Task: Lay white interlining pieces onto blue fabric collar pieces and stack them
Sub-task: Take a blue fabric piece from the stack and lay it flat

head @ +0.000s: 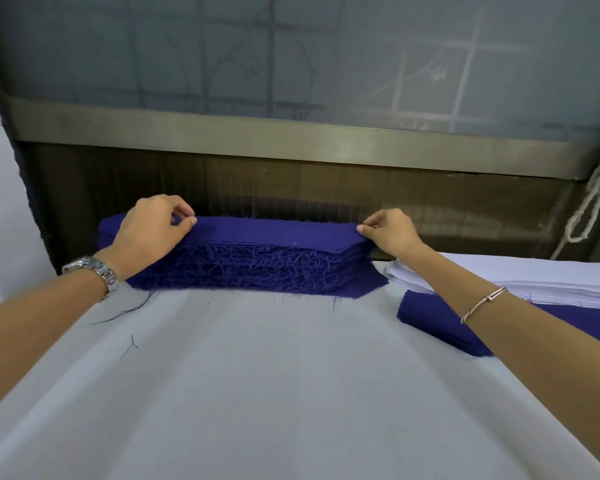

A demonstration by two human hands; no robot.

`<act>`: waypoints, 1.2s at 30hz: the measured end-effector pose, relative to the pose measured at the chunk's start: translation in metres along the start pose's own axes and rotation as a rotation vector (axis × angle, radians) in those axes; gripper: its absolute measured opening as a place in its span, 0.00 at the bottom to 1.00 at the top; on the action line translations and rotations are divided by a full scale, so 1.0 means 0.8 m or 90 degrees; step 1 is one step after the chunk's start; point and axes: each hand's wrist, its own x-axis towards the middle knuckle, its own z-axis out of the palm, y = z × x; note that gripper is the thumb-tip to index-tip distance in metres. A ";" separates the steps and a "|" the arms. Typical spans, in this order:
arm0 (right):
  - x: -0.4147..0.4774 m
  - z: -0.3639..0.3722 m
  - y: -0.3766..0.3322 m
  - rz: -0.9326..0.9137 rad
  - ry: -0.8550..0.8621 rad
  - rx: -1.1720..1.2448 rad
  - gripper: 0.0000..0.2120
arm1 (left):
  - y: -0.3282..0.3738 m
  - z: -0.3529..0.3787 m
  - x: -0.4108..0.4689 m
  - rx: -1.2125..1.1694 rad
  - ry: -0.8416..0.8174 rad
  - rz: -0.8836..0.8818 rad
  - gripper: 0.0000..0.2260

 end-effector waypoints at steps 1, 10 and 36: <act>0.001 0.001 0.000 -0.001 0.008 0.002 0.11 | -0.003 0.000 0.000 0.004 -0.008 0.001 0.08; 0.000 -0.006 -0.004 0.007 0.060 0.047 0.07 | -0.007 0.002 0.005 -0.012 -0.036 0.000 0.06; -0.012 -0.004 0.001 -0.128 0.146 -0.009 0.01 | -0.004 0.002 0.035 -0.025 -0.217 -0.005 0.22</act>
